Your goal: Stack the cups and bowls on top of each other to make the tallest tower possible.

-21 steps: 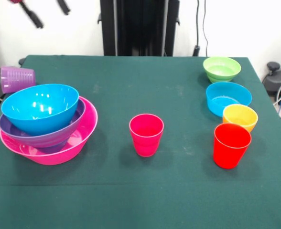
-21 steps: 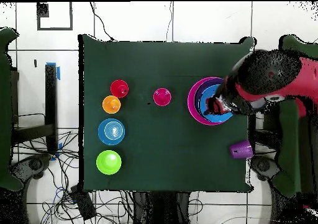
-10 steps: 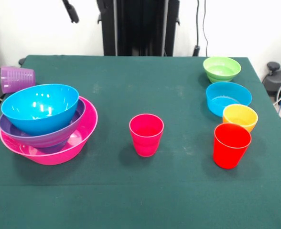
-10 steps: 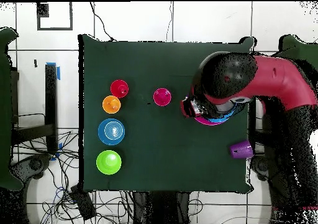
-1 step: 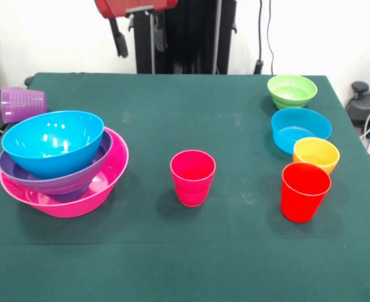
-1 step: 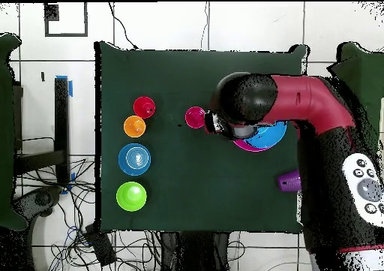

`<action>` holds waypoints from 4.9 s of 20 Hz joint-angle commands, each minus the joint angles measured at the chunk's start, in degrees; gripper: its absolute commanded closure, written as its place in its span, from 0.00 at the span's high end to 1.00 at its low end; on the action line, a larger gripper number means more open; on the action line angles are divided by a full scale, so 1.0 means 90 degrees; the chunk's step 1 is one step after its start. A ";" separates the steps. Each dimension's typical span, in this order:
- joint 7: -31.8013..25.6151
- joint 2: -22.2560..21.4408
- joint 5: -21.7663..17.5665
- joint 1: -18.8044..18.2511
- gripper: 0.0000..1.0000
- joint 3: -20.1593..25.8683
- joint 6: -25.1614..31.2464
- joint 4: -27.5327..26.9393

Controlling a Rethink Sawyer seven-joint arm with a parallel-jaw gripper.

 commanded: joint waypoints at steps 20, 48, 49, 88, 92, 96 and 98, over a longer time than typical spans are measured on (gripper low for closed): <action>0.2377 0.0352 0.0104 0.1012 1.00 -0.1206 -0.2169 0.1047; 0.2910 0.1322 0.0180 0.1842 1.00 -0.2085 -0.3803 0.0632; 0.2916 0.1379 0.0180 0.1880 1.00 -0.2128 -0.3854 0.0589; 0.2724 0.1860 0.1037 0.2519 1.00 -0.2697 -0.5286 0.0480; 0.2577 0.1779 0.1063 0.2513 1.00 -0.2693 -0.5114 0.0459; 0.2523 0.1681 0.1134 0.2406 1.00 -0.2576 -0.5075 0.0571; 0.2523 0.1659 0.1158 0.2383 1.00 -0.2553 -0.5093 0.0612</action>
